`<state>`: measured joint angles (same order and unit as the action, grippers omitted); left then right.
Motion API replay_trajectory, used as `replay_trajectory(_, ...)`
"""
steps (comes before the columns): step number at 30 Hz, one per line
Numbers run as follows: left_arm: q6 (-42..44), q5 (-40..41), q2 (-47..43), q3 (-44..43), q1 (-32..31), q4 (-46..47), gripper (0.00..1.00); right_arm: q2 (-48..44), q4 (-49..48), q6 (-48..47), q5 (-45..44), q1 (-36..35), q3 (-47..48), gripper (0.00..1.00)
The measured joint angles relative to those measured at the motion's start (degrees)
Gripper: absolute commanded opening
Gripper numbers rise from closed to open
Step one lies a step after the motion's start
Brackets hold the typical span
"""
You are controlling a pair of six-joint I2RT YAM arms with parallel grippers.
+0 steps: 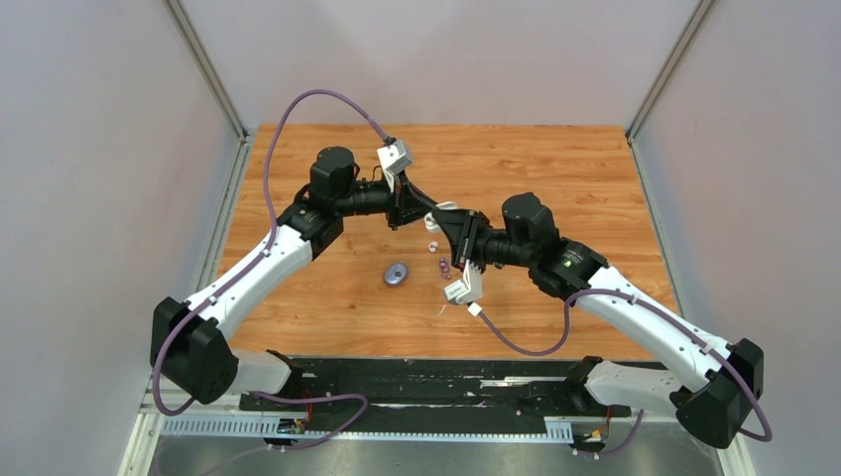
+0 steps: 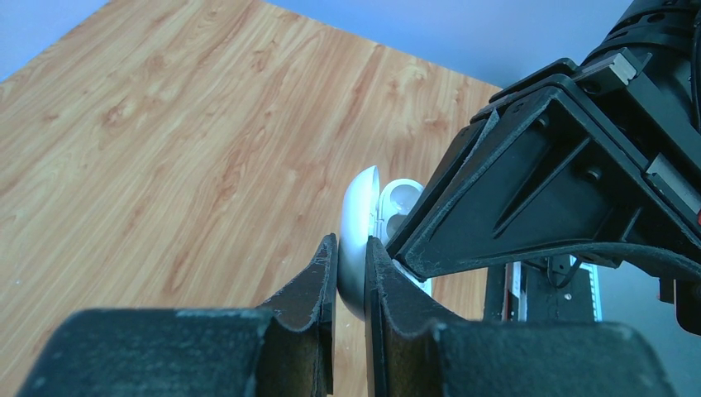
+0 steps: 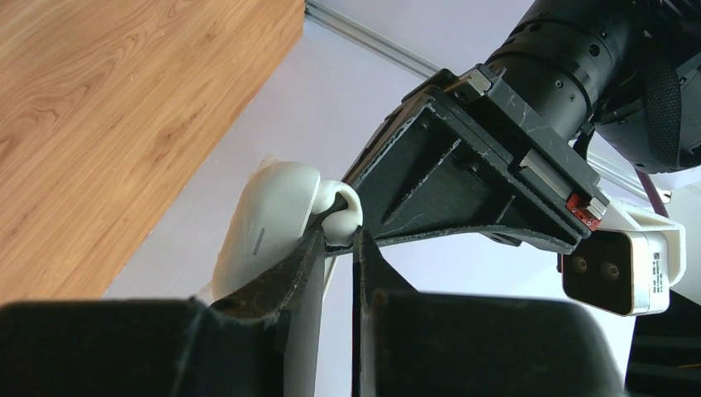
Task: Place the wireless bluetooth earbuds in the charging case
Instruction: Place the earbud in the charging case.
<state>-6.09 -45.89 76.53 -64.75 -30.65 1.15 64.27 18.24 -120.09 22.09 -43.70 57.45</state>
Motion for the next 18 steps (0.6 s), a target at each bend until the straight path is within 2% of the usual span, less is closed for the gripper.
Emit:
replay_trajectory(3,0.0,0.1,0.0,0.0,0.0,0.1,0.0,-0.2,0.1,0.0,-0.1,0.0,0.0,0.02)
replay_trajectory(5,0.1,0.1,0.0,0.0,0.0,0.2,0.0,-0.6,0.4,0.0,-0.1,0.0,-0.1,0.11)
replay_trajectory(7,0.2,0.1,0.0,0.0,0.0,0.4,0.0,-1.1,0.6,0.0,-0.2,0.0,-0.4,0.15)
replay_trajectory(18,1.0,0.1,0.0,0.0,0.0,0.0,0.0,-1.4,1.3,0.0,-0.4,0.0,-0.5,0.2)
